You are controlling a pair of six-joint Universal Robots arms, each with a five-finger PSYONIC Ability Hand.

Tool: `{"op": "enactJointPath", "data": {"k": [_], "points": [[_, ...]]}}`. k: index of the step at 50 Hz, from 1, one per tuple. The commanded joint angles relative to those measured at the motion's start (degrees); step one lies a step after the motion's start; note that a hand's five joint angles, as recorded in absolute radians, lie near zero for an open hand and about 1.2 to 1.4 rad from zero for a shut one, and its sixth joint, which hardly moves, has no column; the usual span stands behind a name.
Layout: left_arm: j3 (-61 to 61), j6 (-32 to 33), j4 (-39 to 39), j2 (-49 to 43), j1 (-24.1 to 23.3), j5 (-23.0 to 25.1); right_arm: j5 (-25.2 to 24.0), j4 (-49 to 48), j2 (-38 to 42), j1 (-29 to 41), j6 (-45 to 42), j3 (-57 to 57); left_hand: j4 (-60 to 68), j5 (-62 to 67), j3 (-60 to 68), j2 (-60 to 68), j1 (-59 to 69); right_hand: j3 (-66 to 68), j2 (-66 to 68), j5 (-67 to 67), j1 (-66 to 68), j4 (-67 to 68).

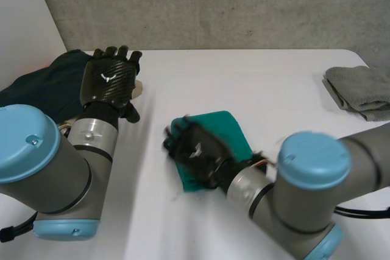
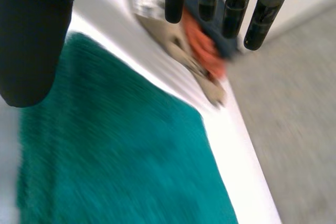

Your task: Fold the laundry.

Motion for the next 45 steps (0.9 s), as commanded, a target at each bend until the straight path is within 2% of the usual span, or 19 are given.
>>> {"op": "enactJointPath", "data": {"k": [1, 4, 6, 11, 17, 22, 31, 36, 40, 45], "points": [[4.3, -0.9, 0.2, -1.6, -4.0, 0.4, 7.4, 2.7, -9.4, -9.6, 33.9, -0.1, -1.4, -2.6, -2.1, -1.6, -1.4, -4.5, -4.3, -6.2, -2.1, -5.2], [7.3, -2.5, -0.1, -4.6, -7.8, 0.4, 6.8, 8.5, -10.8, -14.3, 42.0, -1.4, -1.1, -2.3, -1.7, -1.3, -1.0, -4.5, -4.3, -6.2, -2.1, -5.2], [8.8, -3.4, -0.6, -6.0, -9.8, 0.4, 6.7, 13.1, -10.9, -17.9, 42.7, -3.6, -0.6, -1.8, -1.2, -0.8, -0.5, -4.5, -4.3, -6.2, -2.1, -5.2], [15.8, -7.1, -7.8, -12.9, -13.7, 0.4, 5.6, 21.3, -7.5, -19.4, 42.3, -10.0, -0.2, -1.5, -0.9, -0.4, -0.2, -4.5, -4.3, -6.2, -2.1, -5.2], [23.5, -10.2, -18.1, -22.3, -14.4, -0.2, 5.2, 27.9, 1.7, -19.2, 40.1, -18.9, 0.1, -1.1, -0.5, -0.1, 0.1, -4.5, -4.3, -6.2, -2.1, -5.2], [25.9, -9.8, -25.3, -27.0, -14.0, -3.7, 3.6, 30.8, 8.8, -18.7, 36.2, -23.4, 0.3, -0.9, -0.4, 0.1, 0.3, -4.5, -4.3, -6.2, -2.1, -5.2], [24.6, -6.2, -26.8, -27.3, -12.4, -4.3, 5.3, 30.8, 15.3, -14.6, 27.6, -26.1, 0.4, -0.8, -0.2, 0.2, 0.5, -4.5, -4.3, -6.2, -2.1, -5.2], [24.7, -6.1, -26.6, -26.3, -12.3, -4.1, 6.8, 30.8, 14.2, -14.1, 26.5, -26.4, -0.1, -1.3, -0.7, -0.3, 0.0, -4.5, -4.3, -6.2, -2.1, -5.2], [24.9, -6.1, -26.2, -22.7, -12.4, -3.0, 7.3, 30.1, 8.6, -14.2, 26.8, -24.9, -0.4, -1.6, -1.0, -0.6, -0.4, -4.5, -4.3, -6.2, -2.1, -5.2], [24.2, -6.1, -26.3, -16.0, -11.4, 3.7, 7.3, 25.1, 0.2, -14.9, 27.2, -17.2, -0.2, -1.5, -0.9, -0.4, -0.2, -4.5, -4.3, -6.2, -2.1, -5.2]]}}
